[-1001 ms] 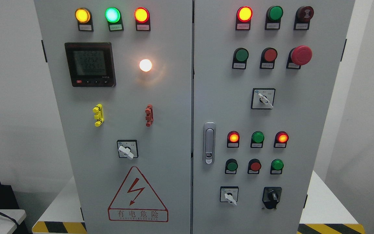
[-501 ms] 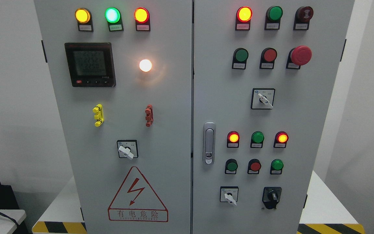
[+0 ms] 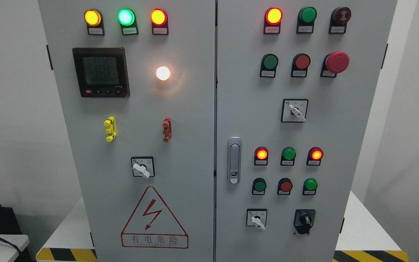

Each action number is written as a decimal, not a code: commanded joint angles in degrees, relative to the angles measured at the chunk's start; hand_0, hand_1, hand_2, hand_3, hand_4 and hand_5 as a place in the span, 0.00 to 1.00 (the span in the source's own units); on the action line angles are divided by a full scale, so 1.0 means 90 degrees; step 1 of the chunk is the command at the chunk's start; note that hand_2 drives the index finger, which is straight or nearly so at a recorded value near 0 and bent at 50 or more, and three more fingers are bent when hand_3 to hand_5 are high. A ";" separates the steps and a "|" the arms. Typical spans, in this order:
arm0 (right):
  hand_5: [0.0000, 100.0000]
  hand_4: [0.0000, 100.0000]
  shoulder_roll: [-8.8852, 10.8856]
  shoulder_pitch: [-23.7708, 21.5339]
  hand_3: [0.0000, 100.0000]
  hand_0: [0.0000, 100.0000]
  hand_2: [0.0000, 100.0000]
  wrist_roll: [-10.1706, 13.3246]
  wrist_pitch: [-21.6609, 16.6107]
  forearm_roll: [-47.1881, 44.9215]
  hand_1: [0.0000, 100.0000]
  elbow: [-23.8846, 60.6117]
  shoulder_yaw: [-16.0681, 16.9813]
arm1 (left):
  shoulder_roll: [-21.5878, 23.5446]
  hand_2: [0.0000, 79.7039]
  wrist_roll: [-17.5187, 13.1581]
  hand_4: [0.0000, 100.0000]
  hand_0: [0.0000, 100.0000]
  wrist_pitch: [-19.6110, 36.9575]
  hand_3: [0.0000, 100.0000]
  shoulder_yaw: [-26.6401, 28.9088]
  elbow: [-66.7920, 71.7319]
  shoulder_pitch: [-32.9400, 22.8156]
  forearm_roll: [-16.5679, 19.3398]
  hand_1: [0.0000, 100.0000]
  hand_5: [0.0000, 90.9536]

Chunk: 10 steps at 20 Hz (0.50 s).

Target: Trip black knob to open circuit

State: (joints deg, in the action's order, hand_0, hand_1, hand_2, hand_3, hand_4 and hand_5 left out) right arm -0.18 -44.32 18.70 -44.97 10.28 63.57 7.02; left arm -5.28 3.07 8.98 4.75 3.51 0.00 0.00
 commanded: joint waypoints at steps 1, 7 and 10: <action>0.84 0.75 -0.0087 -0.0125 0.67 0.23 0.28 0.0012 -0.0530 0.0029 0.70 0.2564 -0.0242 | 0.0001 0.00 0.0001 0.00 0.12 -0.0002 0.00 0.0000 0.0000 0.0049 0.0215 0.39 0.00; 0.87 0.78 -0.0078 -0.0086 0.68 0.24 0.30 0.0012 -0.0268 0.0069 0.70 0.3658 -0.0321 | 0.0001 0.00 0.0001 0.00 0.12 -0.0002 0.00 0.0000 0.0000 0.0049 0.0205 0.39 0.00; 0.88 0.78 -0.0068 0.0119 0.69 0.23 0.30 0.0022 -0.0004 0.0069 0.70 0.3971 -0.0252 | -0.0009 0.00 0.0001 0.00 0.12 -0.0002 0.00 0.0000 0.0000 0.0049 0.0205 0.39 0.00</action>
State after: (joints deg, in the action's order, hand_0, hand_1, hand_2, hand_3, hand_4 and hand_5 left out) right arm -0.08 -44.76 18.88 -44.98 10.73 81.67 5.42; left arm -5.28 3.07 8.98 4.74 3.51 0.00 0.00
